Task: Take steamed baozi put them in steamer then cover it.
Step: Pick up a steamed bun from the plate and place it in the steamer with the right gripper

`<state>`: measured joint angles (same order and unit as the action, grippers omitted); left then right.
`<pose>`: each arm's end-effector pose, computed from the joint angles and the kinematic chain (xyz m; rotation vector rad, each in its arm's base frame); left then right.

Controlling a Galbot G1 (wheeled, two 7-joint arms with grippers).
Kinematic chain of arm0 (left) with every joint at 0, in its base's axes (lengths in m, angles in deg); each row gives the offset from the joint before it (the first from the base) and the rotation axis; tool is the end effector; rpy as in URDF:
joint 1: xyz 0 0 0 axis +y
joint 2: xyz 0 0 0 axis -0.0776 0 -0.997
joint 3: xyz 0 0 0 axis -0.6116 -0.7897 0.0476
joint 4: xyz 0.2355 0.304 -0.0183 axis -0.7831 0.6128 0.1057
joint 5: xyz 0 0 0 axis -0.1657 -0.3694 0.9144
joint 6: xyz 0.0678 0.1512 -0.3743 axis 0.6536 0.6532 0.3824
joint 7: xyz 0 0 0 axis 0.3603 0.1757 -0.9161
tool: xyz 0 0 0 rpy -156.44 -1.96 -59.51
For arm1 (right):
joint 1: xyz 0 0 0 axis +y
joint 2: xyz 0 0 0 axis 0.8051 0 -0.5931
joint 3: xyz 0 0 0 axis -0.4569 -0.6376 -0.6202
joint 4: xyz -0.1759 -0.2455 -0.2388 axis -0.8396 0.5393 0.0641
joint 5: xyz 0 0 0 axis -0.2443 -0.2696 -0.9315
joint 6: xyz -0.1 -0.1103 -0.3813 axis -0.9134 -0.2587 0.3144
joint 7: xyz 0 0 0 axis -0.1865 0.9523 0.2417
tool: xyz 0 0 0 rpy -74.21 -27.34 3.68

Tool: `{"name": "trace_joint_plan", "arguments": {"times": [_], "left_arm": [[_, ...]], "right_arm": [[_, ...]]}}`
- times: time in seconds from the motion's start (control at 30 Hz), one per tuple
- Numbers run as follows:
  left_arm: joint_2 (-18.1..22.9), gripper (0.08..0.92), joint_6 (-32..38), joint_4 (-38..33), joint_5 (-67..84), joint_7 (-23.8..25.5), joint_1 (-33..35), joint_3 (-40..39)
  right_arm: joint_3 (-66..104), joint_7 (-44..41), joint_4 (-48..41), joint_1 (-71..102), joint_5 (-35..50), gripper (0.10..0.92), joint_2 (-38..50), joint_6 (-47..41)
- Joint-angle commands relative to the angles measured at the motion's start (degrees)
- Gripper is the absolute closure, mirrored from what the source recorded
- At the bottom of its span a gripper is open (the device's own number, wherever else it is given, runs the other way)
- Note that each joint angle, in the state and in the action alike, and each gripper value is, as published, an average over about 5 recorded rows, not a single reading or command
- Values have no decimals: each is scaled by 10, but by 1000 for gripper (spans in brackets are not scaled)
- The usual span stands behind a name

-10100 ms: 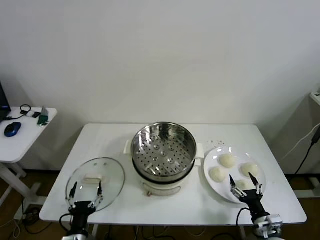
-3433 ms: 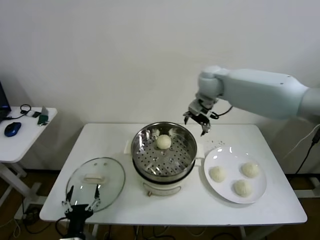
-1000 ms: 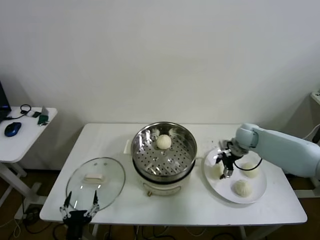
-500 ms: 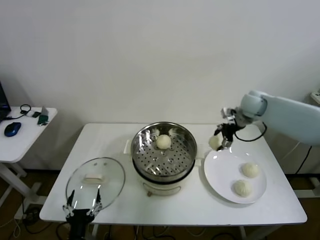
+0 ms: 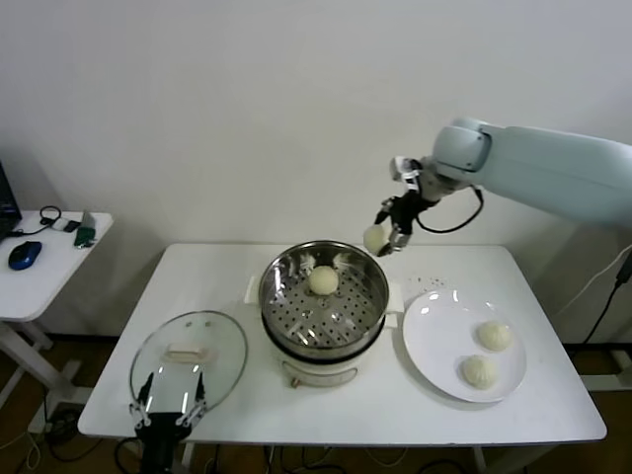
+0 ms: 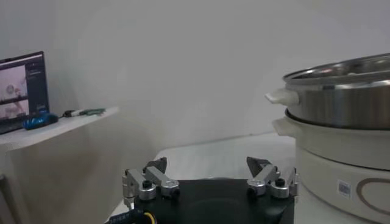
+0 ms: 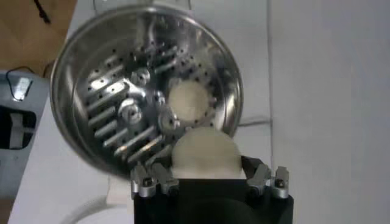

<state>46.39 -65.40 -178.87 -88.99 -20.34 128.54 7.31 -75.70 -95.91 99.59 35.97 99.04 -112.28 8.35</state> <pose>0.1282 0.0521 -0.4058 0.1866 -2.9742 -0.2891 0.6535 0.0378 -0.0003 1.4444 -1.5823 1.2661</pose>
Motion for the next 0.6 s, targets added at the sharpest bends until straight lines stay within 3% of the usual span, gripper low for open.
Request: {"name": "trace_joint_plan", "arguments": {"times": [0.03,0.6], "left_arm": [[0,177,2,-1,0,0,4,0],[-2,177,2,8,3,-1,-2,5]], "right_arm": [[0,28,0,18,46,270,-122,-19],[-21,35,-11,92,26,270,-181,-21]]}}
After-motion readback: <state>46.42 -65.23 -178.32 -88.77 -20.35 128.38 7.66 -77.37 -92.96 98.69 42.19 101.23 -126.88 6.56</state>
